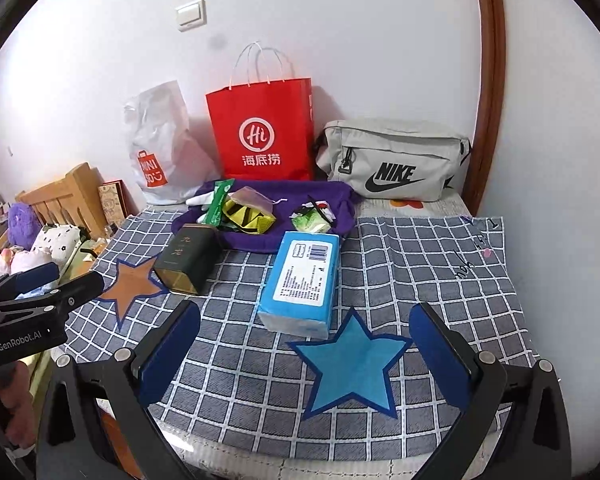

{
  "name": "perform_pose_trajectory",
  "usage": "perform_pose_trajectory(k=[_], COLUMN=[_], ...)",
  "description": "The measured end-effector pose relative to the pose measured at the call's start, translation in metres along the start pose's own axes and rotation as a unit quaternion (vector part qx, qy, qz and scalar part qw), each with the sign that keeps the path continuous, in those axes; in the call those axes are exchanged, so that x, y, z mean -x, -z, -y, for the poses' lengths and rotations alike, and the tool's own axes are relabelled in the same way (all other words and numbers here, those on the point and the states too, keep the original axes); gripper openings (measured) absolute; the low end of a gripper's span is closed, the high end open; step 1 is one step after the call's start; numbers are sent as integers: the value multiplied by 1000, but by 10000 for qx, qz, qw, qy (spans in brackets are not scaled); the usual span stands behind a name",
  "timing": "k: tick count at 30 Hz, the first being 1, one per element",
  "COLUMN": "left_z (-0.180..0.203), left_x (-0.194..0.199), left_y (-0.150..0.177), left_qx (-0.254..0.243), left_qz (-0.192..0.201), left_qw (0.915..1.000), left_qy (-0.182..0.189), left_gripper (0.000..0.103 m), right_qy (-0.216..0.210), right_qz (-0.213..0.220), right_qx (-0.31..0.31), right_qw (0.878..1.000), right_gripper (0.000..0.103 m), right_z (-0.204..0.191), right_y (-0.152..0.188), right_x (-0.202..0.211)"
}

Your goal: Organize soft objects

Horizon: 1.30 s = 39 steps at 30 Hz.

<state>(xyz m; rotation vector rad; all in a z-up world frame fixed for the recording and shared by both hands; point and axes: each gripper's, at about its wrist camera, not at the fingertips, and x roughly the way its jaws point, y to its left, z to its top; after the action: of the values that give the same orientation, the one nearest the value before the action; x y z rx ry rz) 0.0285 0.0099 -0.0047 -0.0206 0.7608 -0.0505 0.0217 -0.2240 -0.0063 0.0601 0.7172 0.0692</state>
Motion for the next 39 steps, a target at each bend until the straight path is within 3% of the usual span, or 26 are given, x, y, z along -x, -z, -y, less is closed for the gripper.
perform_pose_trajectory(k=[39], left_z=[-8], left_x=[4], left_y=[7], left_qx=[22], left_qz=[-37], left_qw=[10000], left_qy=[-73], left_gripper=[92], right_qy=[6], right_qz=[100], right_qx=[79], right_qw=[9999], right_gripper=[103], right_z=[-11], right_y=[8], right_x=[13])
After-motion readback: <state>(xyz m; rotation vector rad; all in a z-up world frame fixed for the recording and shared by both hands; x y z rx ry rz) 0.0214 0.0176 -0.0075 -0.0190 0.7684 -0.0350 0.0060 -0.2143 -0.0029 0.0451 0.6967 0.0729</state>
